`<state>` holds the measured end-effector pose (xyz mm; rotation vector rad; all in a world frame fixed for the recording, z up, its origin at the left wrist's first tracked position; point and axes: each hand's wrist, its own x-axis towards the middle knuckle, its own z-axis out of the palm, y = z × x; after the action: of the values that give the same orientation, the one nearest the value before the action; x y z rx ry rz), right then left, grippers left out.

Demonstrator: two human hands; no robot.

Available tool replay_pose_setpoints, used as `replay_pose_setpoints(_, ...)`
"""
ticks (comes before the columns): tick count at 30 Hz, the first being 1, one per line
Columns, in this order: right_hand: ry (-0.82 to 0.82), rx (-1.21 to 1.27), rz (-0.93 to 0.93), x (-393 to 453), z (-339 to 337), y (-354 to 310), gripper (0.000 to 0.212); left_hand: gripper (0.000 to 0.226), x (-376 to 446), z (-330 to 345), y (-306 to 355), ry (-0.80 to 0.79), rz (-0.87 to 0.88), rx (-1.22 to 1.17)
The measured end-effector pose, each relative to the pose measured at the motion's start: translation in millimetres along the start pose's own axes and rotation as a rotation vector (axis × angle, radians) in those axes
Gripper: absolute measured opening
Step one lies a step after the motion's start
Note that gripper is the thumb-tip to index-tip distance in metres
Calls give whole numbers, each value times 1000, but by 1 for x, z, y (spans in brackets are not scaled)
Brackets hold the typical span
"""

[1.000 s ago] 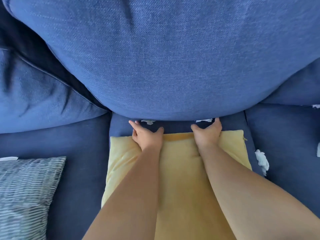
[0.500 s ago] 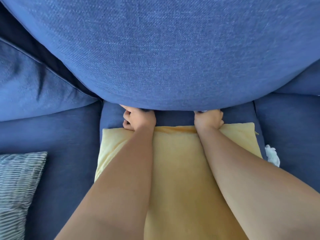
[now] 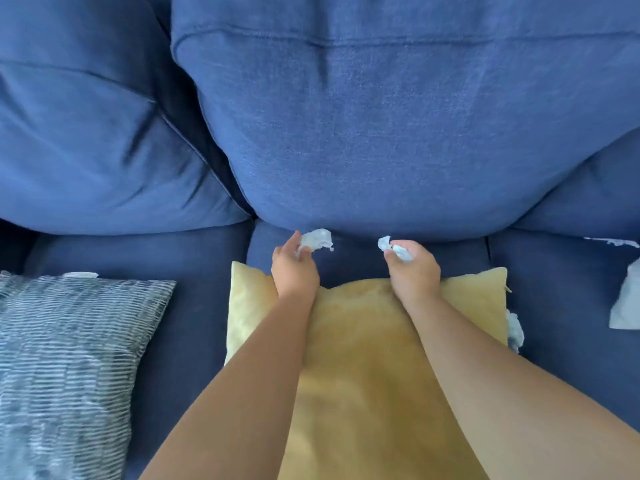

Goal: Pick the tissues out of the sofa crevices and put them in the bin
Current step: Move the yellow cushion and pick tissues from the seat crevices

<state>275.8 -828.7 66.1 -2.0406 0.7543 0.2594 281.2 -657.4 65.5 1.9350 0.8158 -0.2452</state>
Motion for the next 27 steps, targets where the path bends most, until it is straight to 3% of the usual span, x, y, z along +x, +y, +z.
replay_pose_setpoints(8,-107,59,-103,-68,-3,-39,18,30,-76,-93,-10,126,119,-228)
replay_pose_setpoints(13,-287,-71,-221,-145,29,-45,14,30,-137,-170,-81,368,-126,-448)
replay_pose_setpoints(21,-591,-131,-249,-259,114,-58,9,19,-194,-288,-219,611,-453,-521)
replay_pose_setpoints(27,-838,-321,-263,-352,211,-41,30,20,-211,-356,-334,665,-604,-541)
